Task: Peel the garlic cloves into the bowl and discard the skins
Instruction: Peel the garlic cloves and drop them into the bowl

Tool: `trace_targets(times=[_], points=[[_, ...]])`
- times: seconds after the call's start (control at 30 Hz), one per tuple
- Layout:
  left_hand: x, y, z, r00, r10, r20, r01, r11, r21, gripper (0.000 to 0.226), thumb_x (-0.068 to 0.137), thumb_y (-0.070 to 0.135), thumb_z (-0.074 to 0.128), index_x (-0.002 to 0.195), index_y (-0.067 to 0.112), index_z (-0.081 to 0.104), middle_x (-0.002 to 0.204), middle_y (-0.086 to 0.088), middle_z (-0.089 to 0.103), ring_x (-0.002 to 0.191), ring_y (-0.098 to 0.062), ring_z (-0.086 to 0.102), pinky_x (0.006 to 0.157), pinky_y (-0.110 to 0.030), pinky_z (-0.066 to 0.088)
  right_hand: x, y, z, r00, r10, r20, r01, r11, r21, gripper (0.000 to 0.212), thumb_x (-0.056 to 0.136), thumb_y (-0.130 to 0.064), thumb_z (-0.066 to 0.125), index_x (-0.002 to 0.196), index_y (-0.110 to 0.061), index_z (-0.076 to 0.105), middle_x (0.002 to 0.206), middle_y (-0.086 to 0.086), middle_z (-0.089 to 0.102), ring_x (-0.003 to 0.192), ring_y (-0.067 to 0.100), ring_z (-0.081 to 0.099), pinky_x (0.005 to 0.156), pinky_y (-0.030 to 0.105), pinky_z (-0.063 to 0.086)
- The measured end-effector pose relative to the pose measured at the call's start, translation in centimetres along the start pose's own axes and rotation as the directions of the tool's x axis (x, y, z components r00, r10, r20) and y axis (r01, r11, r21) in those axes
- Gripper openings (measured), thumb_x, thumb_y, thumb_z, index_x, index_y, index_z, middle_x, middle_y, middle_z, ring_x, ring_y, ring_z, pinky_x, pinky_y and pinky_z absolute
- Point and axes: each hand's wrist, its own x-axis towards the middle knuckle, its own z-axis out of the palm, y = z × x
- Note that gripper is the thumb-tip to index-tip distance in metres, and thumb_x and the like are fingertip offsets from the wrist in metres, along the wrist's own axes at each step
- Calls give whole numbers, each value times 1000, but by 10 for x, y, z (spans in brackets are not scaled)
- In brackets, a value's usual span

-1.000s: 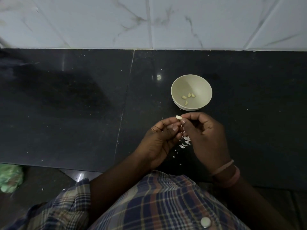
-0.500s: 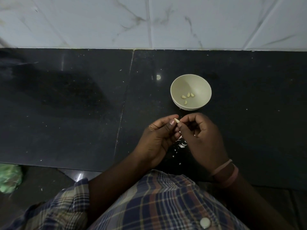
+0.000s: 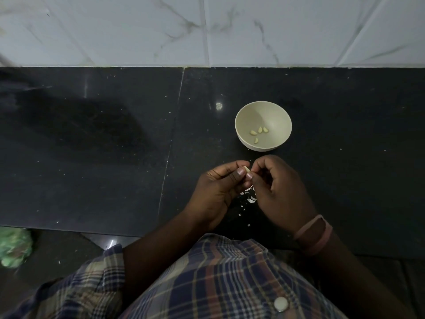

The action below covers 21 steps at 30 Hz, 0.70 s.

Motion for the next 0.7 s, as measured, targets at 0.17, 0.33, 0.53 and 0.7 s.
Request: trace_targets(times=[0.17,0.33,0.53,0.7], points=[[1,0,4,1000,-15,-1,15,1000,-3,19,95,-1,55,109,-4,66,91,-11,74,79,-13,71,78,-22,59,-1,-1,1,1000,-13,-25,12,1000,-22,9,91,-7,63,88,-14,59,80,-8,58,75,4,56,66,9,38],[4,1,4,1000,-22,-6,22,1000,-18,17,93,0,56,104,-2,68,85,-10,73,74,-13,69,76,-21,58,-1,-1,5,997,33,-72,-36,999,-31,4,93,-10,64,92,-14,62,86,-5,60,80,5,58,70,14,43],[8,0,3,1000,-4,-8,4,1000,15,17,95,-1,54,106,-5,67,87,-11,73,75,-13,69,77,-22,58,1,0,9,993,68,-102,-72,997,-37,4,93,-10,66,94,-13,62,90,-4,60,83,5,56,74,14,44],[11,-1,2,1000,13,-9,-13,998,65,21,97,-2,53,112,-10,64,86,-11,72,75,-13,68,75,-22,57,4,0,9,996,29,-90,-34,997,-63,6,92,-7,64,92,-12,60,89,-2,59,81,8,54,73,8,39]])
